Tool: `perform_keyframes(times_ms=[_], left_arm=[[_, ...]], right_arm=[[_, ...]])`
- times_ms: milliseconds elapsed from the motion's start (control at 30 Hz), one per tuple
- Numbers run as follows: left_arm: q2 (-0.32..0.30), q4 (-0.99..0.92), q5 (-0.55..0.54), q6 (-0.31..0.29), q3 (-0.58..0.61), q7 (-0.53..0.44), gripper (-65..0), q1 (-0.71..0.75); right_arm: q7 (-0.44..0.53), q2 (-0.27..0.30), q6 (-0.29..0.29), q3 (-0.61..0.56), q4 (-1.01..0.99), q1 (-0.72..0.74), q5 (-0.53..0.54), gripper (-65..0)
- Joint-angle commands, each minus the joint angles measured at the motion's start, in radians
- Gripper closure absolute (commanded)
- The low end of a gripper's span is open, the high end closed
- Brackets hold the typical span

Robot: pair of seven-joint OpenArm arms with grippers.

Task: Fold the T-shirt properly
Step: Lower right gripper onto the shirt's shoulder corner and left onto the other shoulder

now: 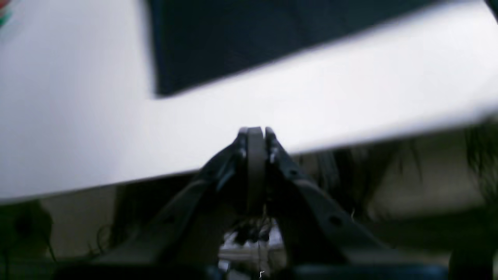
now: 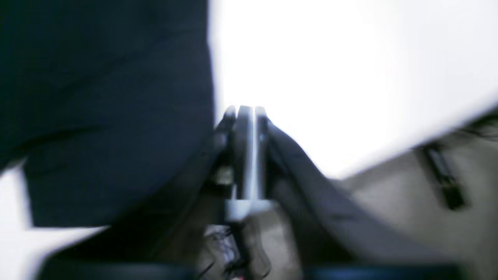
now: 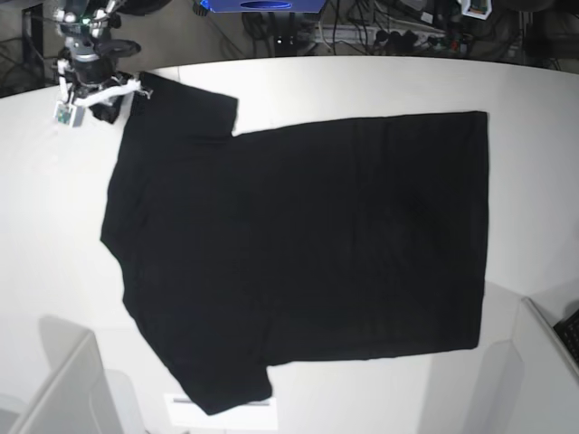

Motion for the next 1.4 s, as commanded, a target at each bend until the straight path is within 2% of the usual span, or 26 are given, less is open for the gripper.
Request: perform_keyframes(times_ms=[0, 67, 100, 300, 333, 400, 467, 533, 567, 600, 700, 800, 900, 1000, 1167, 1367], left_arm=[[-0.006, 0.01, -0.044, 0.006, -0.025, -0.024, 0.0, 0.012], [-0.009, 0.01, -0.119, 0.004, -0.057, -0.02, 0.0, 0.009], [-0.009, 0.011, -0.133, 0.004, -0.068, -0.018, 0.0, 0.009], [-0.009, 0.006, -0.142, 0.004, -0.092, -0.015, 0.0, -0.019], [-0.009, 0.006, -0.142, 0.004, -0.092, -0.015, -7.1, -0.019], [-0.009, 0.01, -0.142, 0.004, -0.091, -0.015, -25.3, -0.033], [-0.009, 0.01, -0.144, 0.004, -0.091, -0.015, -40.0, -0.039], [-0.009, 0.011, -0.144, 0.004, -0.086, -0.015, -49.5, -0.048], [-0.009, 0.013, -0.147, 0.004, -0.085, -0.015, -52.3, -0.053], [-0.011, 0.011, -0.165, 0.004, -0.085, -0.015, -53.3, -0.059], [-0.029, 0.006, -0.279, 0.003, -0.091, -0.01, -50.0, -0.076], [-0.084, 0.006, -0.388, -0.016, -0.092, 0.063, -48.7, -0.091], [-0.104, 0.005, -0.472, -0.044, -0.092, 0.138, -48.7, -0.129], [-0.104, 0.005, -0.483, -0.065, -0.114, 0.195, -48.7, -0.154], [-0.095, -0.004, -0.489, -0.09, -0.178, 0.33, -48.7, -0.22], [-0.034, -0.043, -0.49, -0.1, -0.241, 0.445, -48.7, -0.303]], right_arm=[[-0.015, 0.003, 0.015, 0.005, 0.015, 0.01, 0.002, -22.2], [-0.064, 0.003, 0.047, 0.0, 0.013, 0.041, 0.004, -32.3], [-0.078, 0.003, 0.063, 0.003, 0.012, 0.055, 0.004, -34.1], [-0.178, 0.003, 0.075, 0.026, 0.004, 0.144, 0.004, -33.6], [-0.198, 0.003, 0.075, 0.039, -0.001, 0.161, 0.004, -33.8], [-0.241, 0.003, 0.075, 0.076, -0.022, 0.205, 0.002, -33.9], [-0.288, 0.005, 0.075, 0.119, -0.05, 0.25, 0.002, -34.1], [-0.325, 0.011, 0.075, 0.149, -0.085, 0.287, -0.002, -34.1], [-0.337, 0.022, 0.075, 0.154, -0.102, 0.297, -0.002, -34.1], [-0.345, 0.031, 0.075, 0.154, -0.123, 0.306, -0.001, -34.1], [-0.345, 0.036, 0.075, 0.154, -0.174, 0.32, -0.001, -34.1], [-0.35, 0.033, 0.075, 0.152, -0.206, 0.323, -0.001, -34.1], [-0.35, 0.031, 0.075, 0.151, -0.242, 0.325, -0.001, -34.1], [-0.351, 0.026, 0.078, 0.149, -0.254, 0.32, 0.001, -34.1], [-0.343, 0.028, 0.078, 0.054, -0.252, 0.276, 0.002, -33.6], [-0.342, 0.025, 0.078, 0.023, -0.255, 0.26, 0.002, -33.3]])
